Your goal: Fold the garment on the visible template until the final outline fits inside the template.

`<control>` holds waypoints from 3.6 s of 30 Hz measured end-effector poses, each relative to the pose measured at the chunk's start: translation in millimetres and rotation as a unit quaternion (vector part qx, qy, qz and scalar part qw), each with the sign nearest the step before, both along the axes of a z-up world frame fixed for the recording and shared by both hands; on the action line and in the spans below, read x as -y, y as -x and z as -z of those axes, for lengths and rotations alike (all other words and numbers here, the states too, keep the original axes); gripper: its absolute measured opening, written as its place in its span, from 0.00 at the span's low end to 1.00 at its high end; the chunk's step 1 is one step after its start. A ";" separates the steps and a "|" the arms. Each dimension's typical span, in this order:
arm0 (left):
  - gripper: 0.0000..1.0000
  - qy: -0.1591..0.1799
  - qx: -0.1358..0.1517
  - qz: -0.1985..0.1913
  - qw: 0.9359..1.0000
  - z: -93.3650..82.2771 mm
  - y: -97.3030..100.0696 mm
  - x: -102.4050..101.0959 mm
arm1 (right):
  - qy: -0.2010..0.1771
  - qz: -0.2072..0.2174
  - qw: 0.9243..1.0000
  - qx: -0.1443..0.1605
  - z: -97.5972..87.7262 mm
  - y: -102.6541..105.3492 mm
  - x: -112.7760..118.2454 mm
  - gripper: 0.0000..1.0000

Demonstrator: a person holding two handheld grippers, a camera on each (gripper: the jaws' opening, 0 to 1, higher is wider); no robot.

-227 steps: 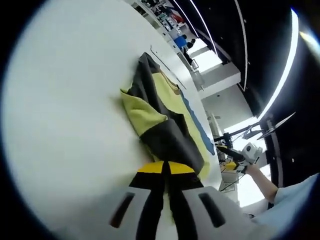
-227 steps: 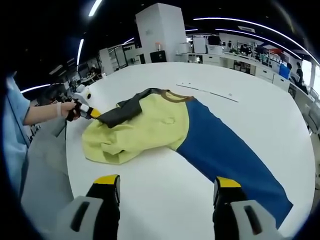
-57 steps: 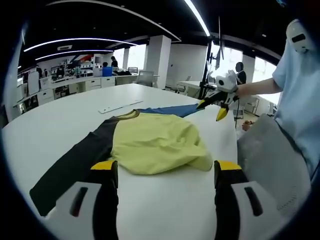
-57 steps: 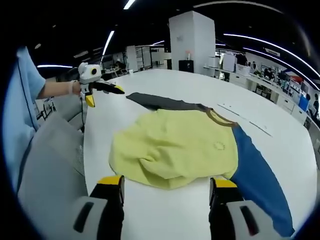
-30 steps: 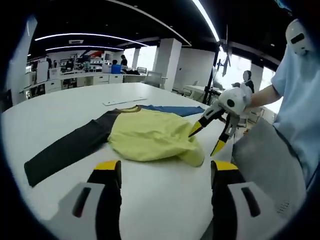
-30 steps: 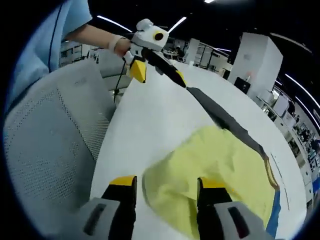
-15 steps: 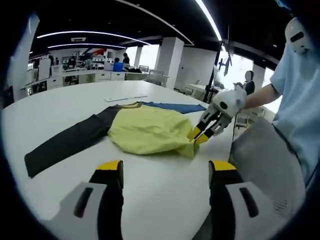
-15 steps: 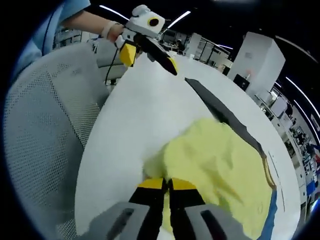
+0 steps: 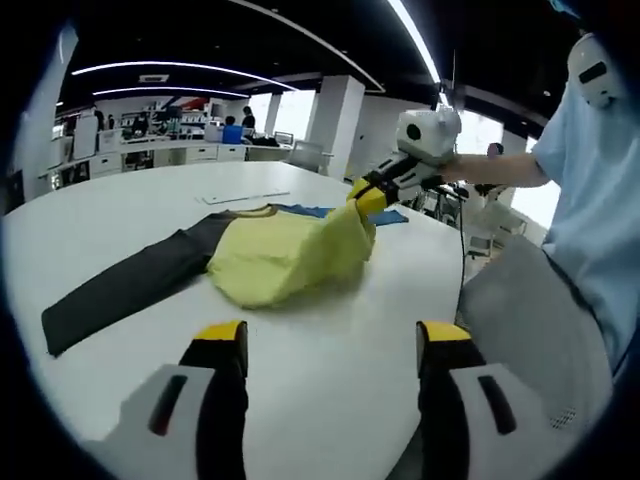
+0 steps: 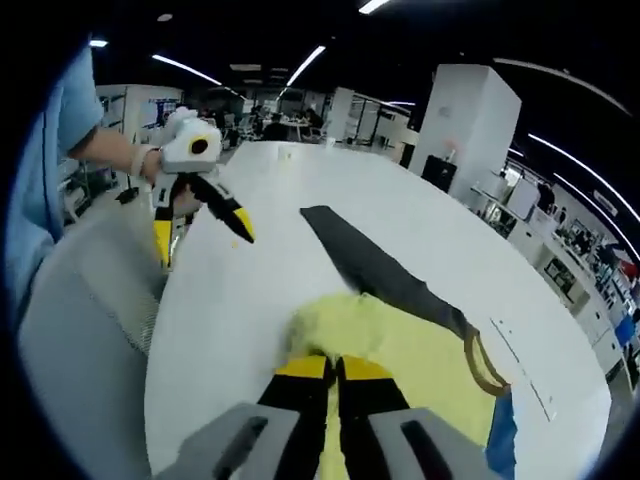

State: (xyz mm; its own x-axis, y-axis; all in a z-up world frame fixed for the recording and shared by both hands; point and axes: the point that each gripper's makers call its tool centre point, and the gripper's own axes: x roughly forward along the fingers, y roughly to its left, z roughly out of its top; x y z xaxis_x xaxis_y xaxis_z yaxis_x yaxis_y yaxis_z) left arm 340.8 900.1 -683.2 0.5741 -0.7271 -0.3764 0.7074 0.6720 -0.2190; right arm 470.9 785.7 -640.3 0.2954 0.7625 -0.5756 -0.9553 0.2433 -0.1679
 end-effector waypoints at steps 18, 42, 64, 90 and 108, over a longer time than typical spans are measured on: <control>0.62 0.014 -0.014 -0.006 1.000 3.8 -9.3 7.6 | 0.045 0.072 0.996 -0.011 23.4 -121.9 4.7 0.00; 0.56 0.041 -0.044 -0.009 0.998 20.2 -6.9 29.6 | 0.096 0.094 0.990 -0.047 93.4 -157.9 7.4 0.00; 0.56 0.045 -0.037 -0.002 0.998 16.7 -11.3 36.3 | 0.026 0.075 0.997 -0.014 63.1 -138.9 17.1 0.70; 0.57 0.020 -0.015 0.021 0.999 8.6 -25.2 45.9 | -0.013 0.091 0.996 0.009 40.2 -84.2 56.9 0.91; 0.60 -0.070 0.013 0.051 0.996 16.0 -91.3 82.7 | -0.037 0.134 0.990 -0.029 58.2 -45.8 86.9 0.86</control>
State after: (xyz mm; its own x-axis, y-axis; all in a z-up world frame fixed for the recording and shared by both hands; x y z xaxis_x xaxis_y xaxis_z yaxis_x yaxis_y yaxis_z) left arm 432.1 817.4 -699.2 0.5113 -0.7238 -0.4633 0.7778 0.6190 -0.1088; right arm 516.7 698.8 -698.6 0.4607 0.7019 -0.5432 -0.8625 0.4984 -0.0874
